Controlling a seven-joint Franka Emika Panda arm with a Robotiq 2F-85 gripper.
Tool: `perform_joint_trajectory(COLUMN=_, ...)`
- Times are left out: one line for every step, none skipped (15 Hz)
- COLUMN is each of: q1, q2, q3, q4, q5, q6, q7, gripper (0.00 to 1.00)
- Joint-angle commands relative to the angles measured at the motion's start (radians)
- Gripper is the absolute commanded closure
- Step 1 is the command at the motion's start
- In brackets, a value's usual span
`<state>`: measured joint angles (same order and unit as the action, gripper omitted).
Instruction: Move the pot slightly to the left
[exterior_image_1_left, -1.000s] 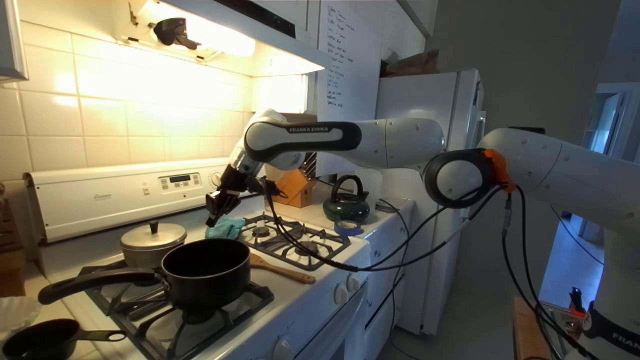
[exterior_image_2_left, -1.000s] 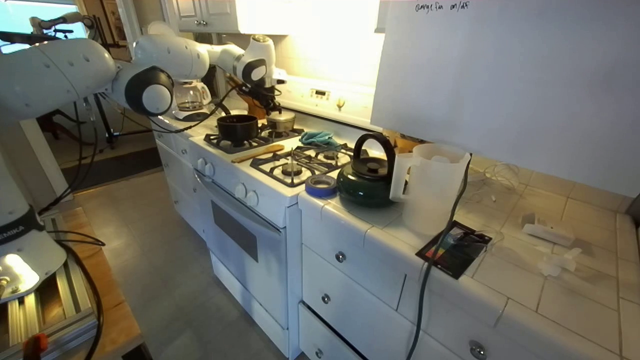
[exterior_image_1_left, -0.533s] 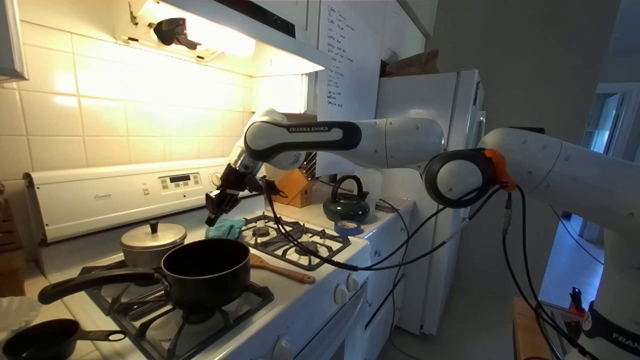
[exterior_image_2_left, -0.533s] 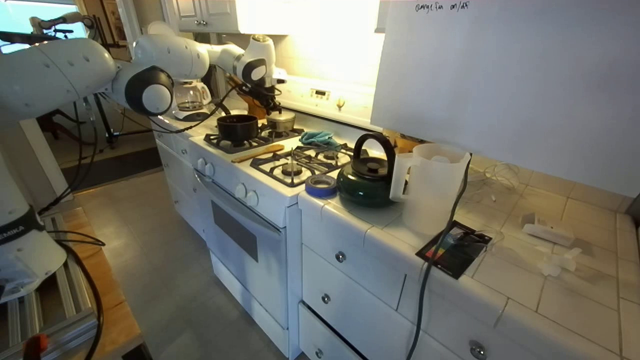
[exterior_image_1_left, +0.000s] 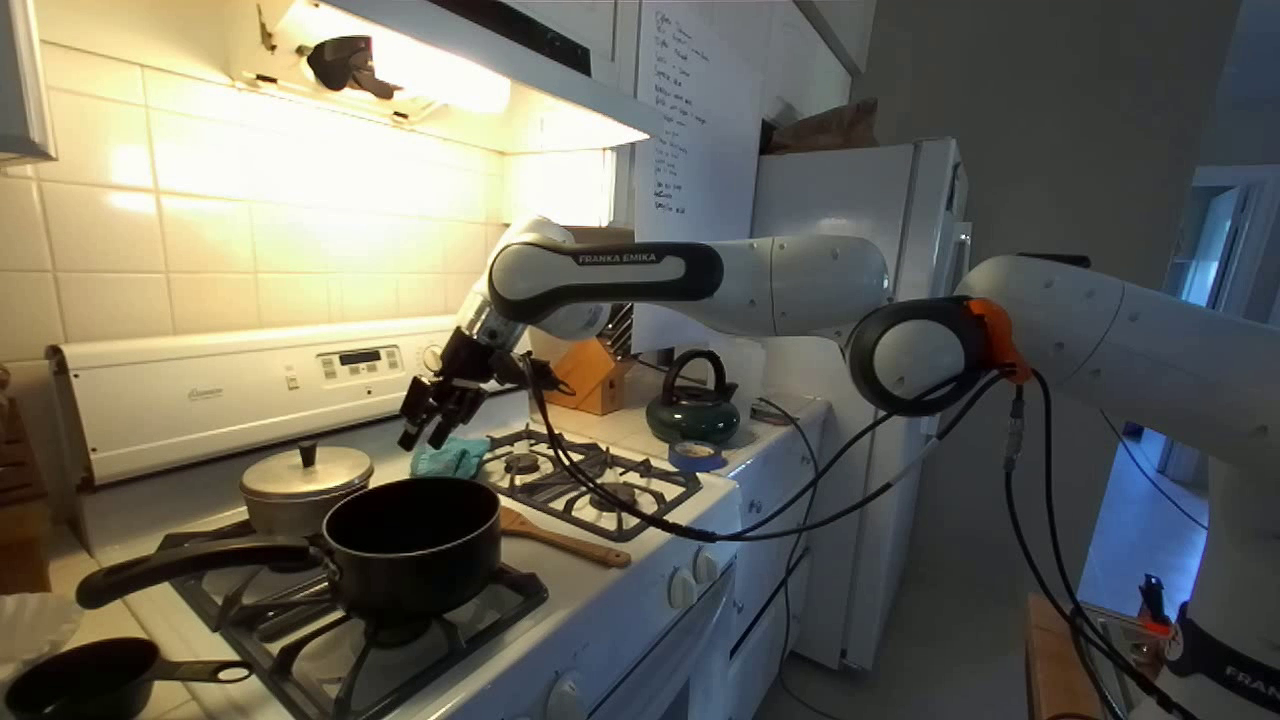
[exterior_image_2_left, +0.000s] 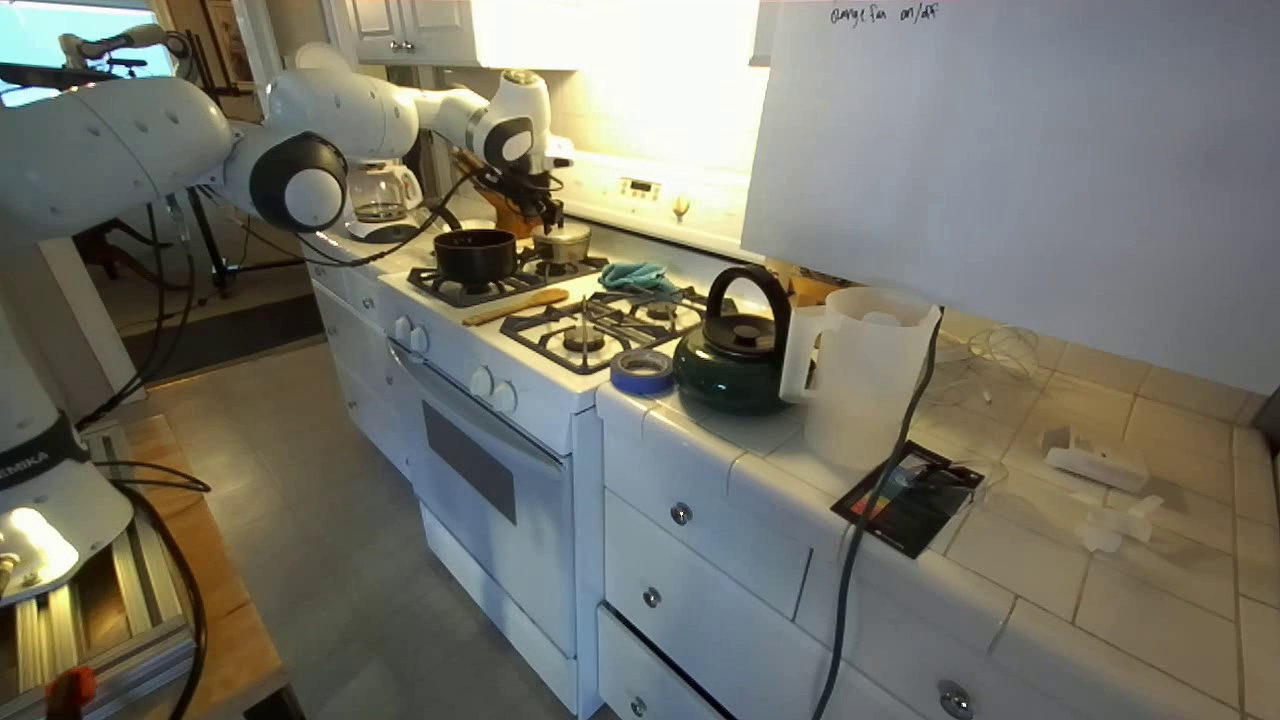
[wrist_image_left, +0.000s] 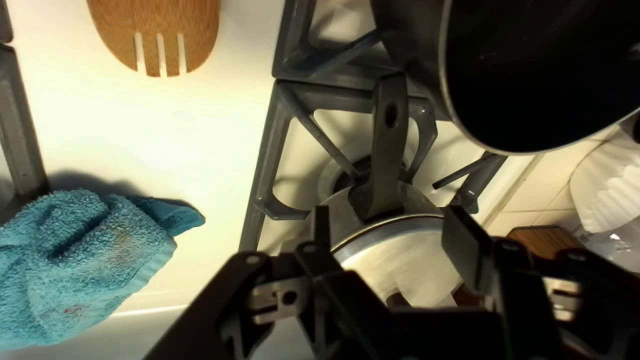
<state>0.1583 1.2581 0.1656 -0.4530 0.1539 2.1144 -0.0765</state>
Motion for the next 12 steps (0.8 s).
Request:
perform_joint_trajectory(q1=-0.013, q2=0.027, q3=0.015, q4=0.005, q5=0.01, q6=0.03, q7=-0.029, gripper=0.07)
perform_joint_trajectory(q1=-0.02, q2=0.04, q3=0.024, q4=0.008, q5=0.02, q6=0.038, q7=-0.031, gripper=0.02)
perform_joint_trajectory(q1=-0.025, q2=0.054, q3=0.026, q4=0.012, q5=0.024, q6=0.05, q7=-0.024, gripper=0.0)
perform_joint_trajectory(q1=-0.031, q2=0.07, q3=0.033, q4=0.016, q5=0.031, q6=0.062, q7=-0.022, gripper=0.0)
perform_joint_trajectory(q1=-0.036, q2=0.087, q3=0.04, q4=0.021, q5=0.038, q6=0.084, q7=-0.021, gripper=0.0)
perform_joint_trajectory(q1=-0.04, q2=0.102, q3=0.047, q4=0.025, q5=0.043, q6=0.106, q7=-0.022, gripper=0.0)
perform_joint_trajectory(q1=-0.042, q2=0.12, q3=0.059, q4=0.029, q5=0.051, q6=0.139, q7=-0.027, gripper=0.0)
perform_joint_trajectory(q1=-0.042, q2=0.132, q3=0.068, q4=0.032, q5=0.054, q6=0.166, q7=-0.03, gripper=0.0)
perform_joint_trajectory(q1=-0.042, q2=0.144, q3=0.083, q4=0.035, q5=0.061, q6=0.195, q7=-0.042, gripper=0.0)
perform_joint_trajectory(q1=-0.042, q2=0.152, q3=0.1, q4=0.036, q5=0.07, q6=0.218, q7=-0.055, gripper=0.0)
perform_joint_trajectory(q1=-0.041, q2=0.156, q3=0.116, q4=0.033, q5=0.078, q6=0.24, q7=-0.072, gripper=0.0)
perform_joint_trajectory(q1=-0.04, q2=0.161, q3=0.133, q4=0.033, q5=0.086, q6=0.259, q7=-0.094, gripper=0.0)
